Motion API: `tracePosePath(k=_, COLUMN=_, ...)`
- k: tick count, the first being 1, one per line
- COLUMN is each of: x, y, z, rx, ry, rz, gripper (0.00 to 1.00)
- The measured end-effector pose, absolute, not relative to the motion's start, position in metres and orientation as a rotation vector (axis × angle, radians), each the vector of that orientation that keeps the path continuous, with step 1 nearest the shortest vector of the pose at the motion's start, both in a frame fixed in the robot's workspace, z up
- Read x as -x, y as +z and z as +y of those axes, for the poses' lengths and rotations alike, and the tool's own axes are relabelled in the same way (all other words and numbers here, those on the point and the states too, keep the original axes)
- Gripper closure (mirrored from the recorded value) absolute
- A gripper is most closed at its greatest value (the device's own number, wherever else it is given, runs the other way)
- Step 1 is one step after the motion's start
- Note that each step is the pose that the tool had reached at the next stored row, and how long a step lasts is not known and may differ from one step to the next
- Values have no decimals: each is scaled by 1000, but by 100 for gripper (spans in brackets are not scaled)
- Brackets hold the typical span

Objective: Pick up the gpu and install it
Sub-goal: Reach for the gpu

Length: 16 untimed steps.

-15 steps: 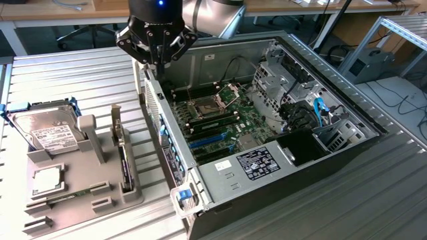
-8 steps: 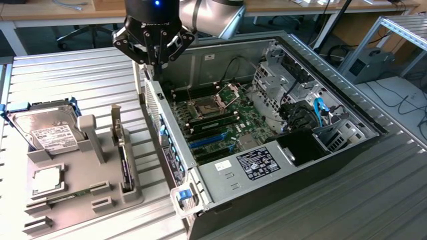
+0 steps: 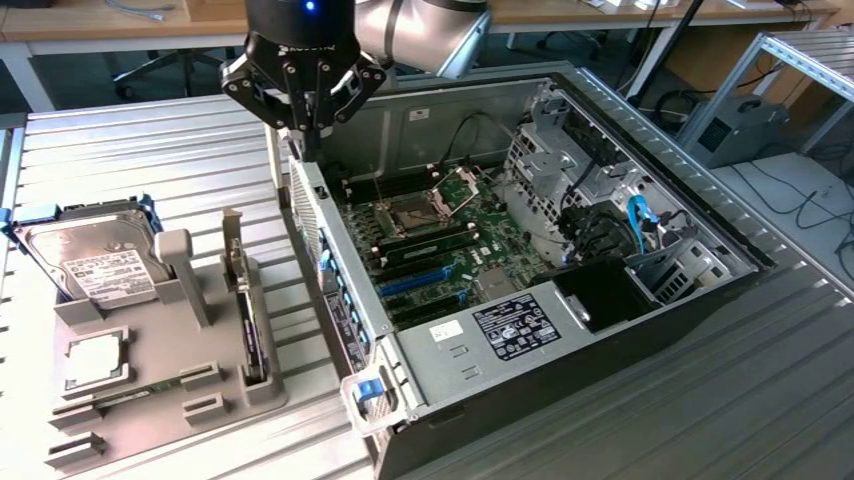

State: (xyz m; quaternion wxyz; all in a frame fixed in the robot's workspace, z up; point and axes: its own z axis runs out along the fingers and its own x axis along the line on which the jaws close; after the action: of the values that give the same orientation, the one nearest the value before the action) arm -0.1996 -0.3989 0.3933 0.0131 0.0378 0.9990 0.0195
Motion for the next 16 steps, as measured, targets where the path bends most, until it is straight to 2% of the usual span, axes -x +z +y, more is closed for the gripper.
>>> tracePosePath(k=16, x=204, y=393, z=-399, rx=-118, ry=61, rz=3112, gripper=89)
